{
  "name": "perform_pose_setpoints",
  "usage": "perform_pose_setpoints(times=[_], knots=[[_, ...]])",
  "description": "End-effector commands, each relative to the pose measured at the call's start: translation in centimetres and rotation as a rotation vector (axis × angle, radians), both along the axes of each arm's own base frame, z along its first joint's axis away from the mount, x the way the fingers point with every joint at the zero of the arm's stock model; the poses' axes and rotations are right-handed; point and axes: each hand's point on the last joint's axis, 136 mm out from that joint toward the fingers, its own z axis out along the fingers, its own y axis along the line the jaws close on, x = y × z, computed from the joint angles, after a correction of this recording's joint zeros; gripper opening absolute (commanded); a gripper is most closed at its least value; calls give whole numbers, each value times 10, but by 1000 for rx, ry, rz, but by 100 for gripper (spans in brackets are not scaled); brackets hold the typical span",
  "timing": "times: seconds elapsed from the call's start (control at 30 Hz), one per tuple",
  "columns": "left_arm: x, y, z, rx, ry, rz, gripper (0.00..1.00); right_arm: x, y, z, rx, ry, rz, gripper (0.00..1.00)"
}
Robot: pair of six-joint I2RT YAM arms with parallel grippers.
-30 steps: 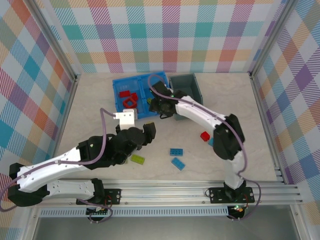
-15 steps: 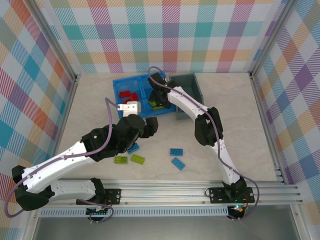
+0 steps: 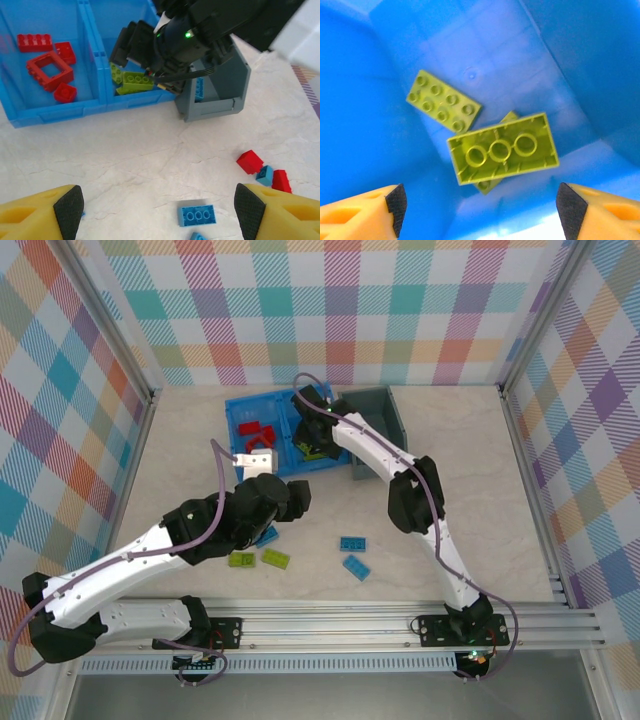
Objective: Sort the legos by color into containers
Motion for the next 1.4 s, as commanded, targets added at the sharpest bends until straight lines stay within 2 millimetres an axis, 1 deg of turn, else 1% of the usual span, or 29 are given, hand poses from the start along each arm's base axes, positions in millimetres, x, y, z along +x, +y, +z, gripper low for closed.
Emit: perform_pose_setpoints(times=[0.0, 0.07, 0.13, 0.27, 0.37, 0.47, 0.57, 0.63, 0.7, 0.77, 0.83, 0.87, 0.9, 0.97, 1.03, 1.17, 1.2, 1.23, 1.27, 1.37], knots=[[-2, 26, -9, 18, 33, 75, 81, -23, 13, 95, 75, -146, 54, 79], [-4, 35, -17, 19, 73, 100, 80, -33, 11, 115, 75, -189, 65, 79], [-7, 43, -27, 24, 113, 116, 80, -43, 5, 130, 83, -221, 67, 79], [-14, 50, -43, 24, 176, 117, 80, -63, -18, 161, 110, -294, 76, 77], [-19, 54, -54, 44, 234, 114, 80, -83, -36, 176, 120, -341, 110, 74], [-23, 57, -65, 70, 290, 113, 80, -107, -49, 181, 108, -390, 191, 73], [-27, 62, -75, 92, 333, 122, 80, -134, -60, 171, 73, -404, 303, 73], [-30, 68, -82, 96, 364, 134, 79, -155, -64, 157, 74, -392, 396, 73], [-35, 74, -94, 99, 410, 147, 79, -181, -64, 141, 107, -373, 516, 73], [-39, 79, -104, 106, 444, 156, 79, -201, -77, 118, 83, -329, 553, 73], [-43, 79, -112, 102, 464, 151, 78, -219, -96, 101, 49, -295, 567, 73], [-44, 77, -115, 92, 471, 144, 78, -225, -110, 95, 17, -280, 554, 73], [-45, 72, -119, 76, 481, 128, 77, -230, -123, 90, -18, -266, 530, 73], [-44, 52, -123, 6, 486, 56, 76, -238, -144, 86, -76, -242, 499, 74], [-44, 32, -124, -53, 481, -10, 74, -242, -156, 82, -107, -228, 477, 74], [-41, 6, -116, -72, 418, -72, 74, -246, -178, 63, -133, -163, 386, 74], [-41, 1, -114, -69, 403, -86, 74, -246, -180, 60, -131, -149, 373, 74], [-40, 1, -114, -54, 396, -81, 74, -247, -180, 60, -125, -142, 369, 73], [-40, 6, -116, -31, 397, -57, 74, -247, -177, 60, -112, -137, 370, 73], [-40, 33, -125, 57, 429, 57, 74, -249, -162, 57, -61, -111, 403, 72]])
